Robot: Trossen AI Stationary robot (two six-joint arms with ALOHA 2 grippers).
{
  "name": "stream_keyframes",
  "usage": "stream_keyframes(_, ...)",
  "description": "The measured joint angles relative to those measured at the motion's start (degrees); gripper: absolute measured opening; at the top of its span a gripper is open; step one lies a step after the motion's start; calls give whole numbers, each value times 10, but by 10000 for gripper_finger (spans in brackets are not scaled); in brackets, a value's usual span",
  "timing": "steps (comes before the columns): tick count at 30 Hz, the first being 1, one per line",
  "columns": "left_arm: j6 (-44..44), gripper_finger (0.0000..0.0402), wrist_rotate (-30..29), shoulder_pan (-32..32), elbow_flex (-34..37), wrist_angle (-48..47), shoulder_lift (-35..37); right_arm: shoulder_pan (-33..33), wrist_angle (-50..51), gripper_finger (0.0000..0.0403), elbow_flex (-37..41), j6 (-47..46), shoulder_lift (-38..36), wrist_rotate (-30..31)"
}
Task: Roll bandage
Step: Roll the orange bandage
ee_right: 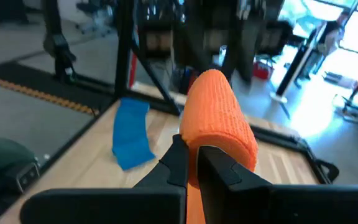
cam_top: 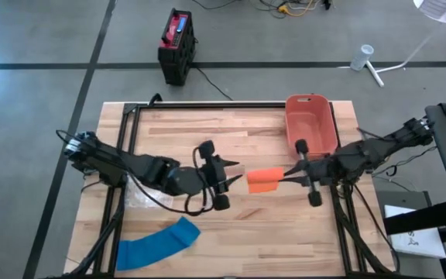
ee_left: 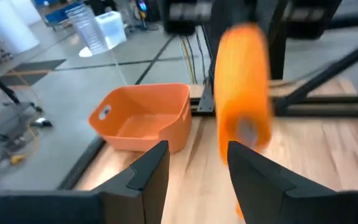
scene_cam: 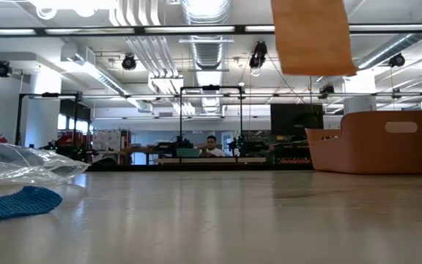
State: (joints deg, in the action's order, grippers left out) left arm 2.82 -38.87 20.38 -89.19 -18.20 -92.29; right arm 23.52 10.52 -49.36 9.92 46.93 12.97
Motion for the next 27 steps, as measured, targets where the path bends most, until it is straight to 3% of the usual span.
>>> stream_keyframes(4,15,165,13,-1,188,280,36,3,0,9,0,1,-25,0)
stream_keyframes(7,26,179,97,-12,302,529,19,2,-5,9,0,1,-27,7)
stream_keyframes(9,41,190,136,-21,348,641,-17,1,-11,9,0,2,-20,7)
stream_keyframes(12,34,210,141,-31,371,754,-75,1,-31,9,0,12,0,22)
stream_keyframes(16,51,233,146,-53,367,801,-122,1,-40,9,-2,14,22,37)
stream_keyframes(20,84,246,190,-71,364,798,-140,1,-40,9,-6,12,34,38)
stream_keyframes(27,95,226,189,-71,364,796,-142,1,-56,9,-9,20,35,38)
